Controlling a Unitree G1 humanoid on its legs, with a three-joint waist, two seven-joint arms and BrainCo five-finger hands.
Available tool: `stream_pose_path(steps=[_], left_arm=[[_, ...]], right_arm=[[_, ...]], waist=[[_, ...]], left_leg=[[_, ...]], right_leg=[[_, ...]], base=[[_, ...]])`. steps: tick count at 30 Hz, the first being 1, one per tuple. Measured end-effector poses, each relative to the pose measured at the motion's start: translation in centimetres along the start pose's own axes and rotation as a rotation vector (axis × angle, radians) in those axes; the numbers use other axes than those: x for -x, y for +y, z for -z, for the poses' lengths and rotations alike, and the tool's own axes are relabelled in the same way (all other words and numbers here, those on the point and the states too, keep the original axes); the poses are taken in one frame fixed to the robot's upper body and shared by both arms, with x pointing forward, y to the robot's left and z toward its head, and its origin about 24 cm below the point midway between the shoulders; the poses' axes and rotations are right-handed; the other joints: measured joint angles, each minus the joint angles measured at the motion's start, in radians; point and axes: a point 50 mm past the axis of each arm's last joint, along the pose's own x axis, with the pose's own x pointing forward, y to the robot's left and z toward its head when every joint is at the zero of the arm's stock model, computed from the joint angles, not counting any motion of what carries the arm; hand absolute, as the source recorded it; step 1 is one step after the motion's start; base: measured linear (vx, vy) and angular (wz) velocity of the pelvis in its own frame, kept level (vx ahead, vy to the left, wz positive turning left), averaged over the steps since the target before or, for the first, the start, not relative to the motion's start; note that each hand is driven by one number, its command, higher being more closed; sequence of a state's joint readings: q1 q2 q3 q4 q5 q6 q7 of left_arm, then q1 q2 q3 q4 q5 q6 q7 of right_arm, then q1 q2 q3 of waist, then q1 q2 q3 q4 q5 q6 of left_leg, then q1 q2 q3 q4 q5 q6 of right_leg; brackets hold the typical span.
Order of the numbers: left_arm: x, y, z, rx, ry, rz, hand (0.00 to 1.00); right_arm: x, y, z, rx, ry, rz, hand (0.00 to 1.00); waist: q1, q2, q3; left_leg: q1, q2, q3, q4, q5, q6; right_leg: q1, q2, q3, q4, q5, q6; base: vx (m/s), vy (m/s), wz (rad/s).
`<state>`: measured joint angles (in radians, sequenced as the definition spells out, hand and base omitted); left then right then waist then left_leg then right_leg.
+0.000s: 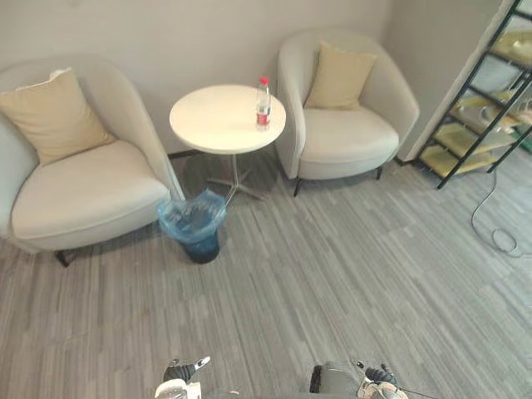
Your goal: Gather rubbish on tea table into small bin, then transfer packed bag to large trash can.
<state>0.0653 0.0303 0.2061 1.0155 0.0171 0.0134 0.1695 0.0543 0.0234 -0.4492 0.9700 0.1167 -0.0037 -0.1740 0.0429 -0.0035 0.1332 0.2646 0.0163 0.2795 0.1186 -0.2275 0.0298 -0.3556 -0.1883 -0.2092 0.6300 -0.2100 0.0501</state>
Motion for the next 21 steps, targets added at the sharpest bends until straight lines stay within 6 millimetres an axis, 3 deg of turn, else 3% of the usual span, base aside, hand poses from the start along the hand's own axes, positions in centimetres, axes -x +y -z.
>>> stream_pose_path(steps=[1, 2, 3, 4, 6, 7, 8, 9, 10, 12, 14, 16, 17, 18, 19, 21], left_arm=[[0.0, -0.3, 0.0, 0.000, 0.001, 0.007, 0.00], [0.0, -0.2, -0.1, -0.007, -0.003, 0.007, 0.00], [0.0, -0.3, 0.0, 0.006, 0.006, 0.004, 0.00], [0.1, -1.0, 0.3, 0.023, 0.020, 0.017, 0.00], [0.4, -2.0, 0.8, 0.051, 0.036, 0.037, 0.00], [0.5, -2.4, 0.8, 0.062, 0.037, 0.045, 0.00], [0.5, -2.3, 0.6, 0.065, 0.031, 0.043, 0.00], [0.4, -2.2, 0.3, 0.066, 0.019, 0.040, 0.00], [0.3, -1.9, 0.0, 0.069, 0.009, 0.031, 0.00], [0.2, -1.6, -0.9, 0.063, -0.031, 0.028, 0.00], [0.2, -1.6, -1.3, 0.053, -0.049, 0.032, 0.00], [0.2, -1.7, -1.5, 0.042, -0.064, 0.038, 0.00], [0.2, -1.7, -1.5, 0.037, -0.064, 0.039, 0.00], [0.2, -1.8, -1.6, 0.034, -0.068, 0.042, 0.00], [0.0, -1.4, -1.8, 0.010, -0.073, 0.034, 0.00], [-0.1, -1.0, -1.8, 0.001, -0.068, 0.023, 0.00]], right_arm=[[0.0, 0.1, 0.0, 0.000, 0.002, -0.001, 0.00], [0.0, 0.1, 0.3, 0.001, 0.014, -0.002, 0.00], [0.0, 0.1, 0.7, -0.007, 0.030, -0.005, 0.00], [-0.2, -0.3, -0.1, 0.011, 0.011, 0.005, 0.00], [-0.4, -0.8, -0.5, 0.016, 0.002, 0.014, 0.00], [-0.4, -1.1, -0.4, 0.006, 0.006, 0.025, 0.00], [-0.4, -1.2, -0.4, 0.005, 0.007, 0.028, 0.00], [-0.4, -1.3, -0.3, 0.006, 0.011, 0.033, 0.00], [-0.4, -1.3, -0.2, 0.011, 0.020, 0.038, 0.00], [-0.3, -1.2, 0.6, 0.018, 0.054, 0.036, 0.00], [-0.3, -1.1, 0.7, 0.018, 0.059, 0.036, 0.00], [-0.3, -1.0, 0.6, 0.018, 0.053, 0.031, 0.00], [-0.3, -1.0, 0.6, 0.017, 0.054, 0.033, 0.00], [-0.3, -1.1, 0.8, 0.014, 0.061, 0.036, 0.00], [-0.2, -0.9, 1.2, 0.006, 0.079, 0.036, 0.00], [-0.1, -0.8, 1.8, 0.011, 0.099, 0.031, 0.00]], waist=[[-0.001, -0.003, 0.000], [-0.003, -0.019, -0.001], [-0.005, -0.028, -0.004], [0.001, 0.018, -0.008], [0.003, 0.054, -0.016], [0.000, 0.068, -0.018], [-0.001, 0.070, -0.016], [-0.004, 0.074, -0.012], [0.001, 0.072, 0.002], [0.017, 0.047, 0.018], [0.021, 0.044, 0.020], [0.021, 0.044, 0.021], [0.022, 0.045, 0.020], [0.032, 0.042, 0.020], [0.045, 0.019, 0.003], [0.044, -0.003, -0.007]], left_leg=[[0.006, 0.000, -0.017, 0.000, 0.000, 0.000], [0.017, -0.013, -0.060, -0.002, -0.001, -0.002], [0.042, -0.018, -0.116, 0.000, -0.017, -0.028], [0.052, 0.022, -0.143, 0.009, -0.022, -0.038], [0.024, 0.060, -0.164, 0.085, -0.022, -0.043], [-0.045, 0.081, -0.186, 0.228, -0.013, -0.058], [-0.086, 0.093, -0.198, 0.319, 0.002, -0.082], [-0.185, 0.126, -0.218, 0.522, 0.041, -0.141], [-0.274, 0.166, -0.202, 0.705, 0.028, -0.146], [-0.368, 0.183, -0.127, 0.770, -0.005, -0.133], [-0.427, 0.179, -0.069, 0.707, -0.020, -0.105], [-0.468, 0.130, -0.005, 0.397, -0.006, -0.091], [-0.468, 0.111, -0.006, 0.298, 0.020, -0.092], [-0.455, 0.084, -0.019, 0.175, 0.140, -0.068], [-0.429, 0.045, -0.004, 0.127, 0.147, -0.049], [-0.420, 0.033, 0.033, 0.155, 0.117, -0.008]], right_leg=[[0.000, 0.016, 0.021, -0.070, 0.034, -0.002], [0.017, 0.036, 0.075, -0.195, 0.143, -0.018], [0.021, 0.042, 0.093, -0.202, 0.187, -0.024], [0.029, 0.071, 0.077, -0.182, 0.162, -0.046], [0.047, 0.098, 0.057, -0.195, 0.118, -0.046], [0.079, 0.115, 0.041, -0.222, 0.100, -0.054], [0.098, 0.120, 0.034, -0.238, 0.091, -0.053], [0.148, 0.131, 0.015, -0.276, 0.077, -0.052], [0.215, 0.145, -0.004, -0.318, 0.059, -0.059], [0.316, 0.141, -0.032, -0.379, 0.051, -0.049], [0.371, 0.140, -0.043, -0.421, 0.040, -0.046], [0.424, 0.133, -0.049, -0.475, 0.034, -0.022], [0.432, 0.133, -0.049, -0.483, 0.030, -0.017], [0.449, 0.129, -0.035, -0.500, 0.025, -0.011], [0.468, 0.107, -0.003, -0.524, 0.028, 0.011], [0.478, 0.083, 0.017, -0.533, 0.035, 0.020]], base=[[0.37, -0.245, 0.36], [0.44, -0.316, 0.39], [0.42, -0.308, 0.19], [0.40, -0.305, 0.01], [0.32, -0.241, -0.02], [0.36, -0.263, 0.18], [0.32, -0.246, 0.37], [0.30, -0.219, 0.40], [0.35, -0.224, 0.43], [0.33, -0.159, 0.32], [0.24, -0.055, 0.15], [0.28, 0.055, 0.05], [0.33, 0.116, -0.06], [0.38, 0.144, -0.20], [0.42, 0.139, -0.20], [0.48, 0.134, -0.21]])
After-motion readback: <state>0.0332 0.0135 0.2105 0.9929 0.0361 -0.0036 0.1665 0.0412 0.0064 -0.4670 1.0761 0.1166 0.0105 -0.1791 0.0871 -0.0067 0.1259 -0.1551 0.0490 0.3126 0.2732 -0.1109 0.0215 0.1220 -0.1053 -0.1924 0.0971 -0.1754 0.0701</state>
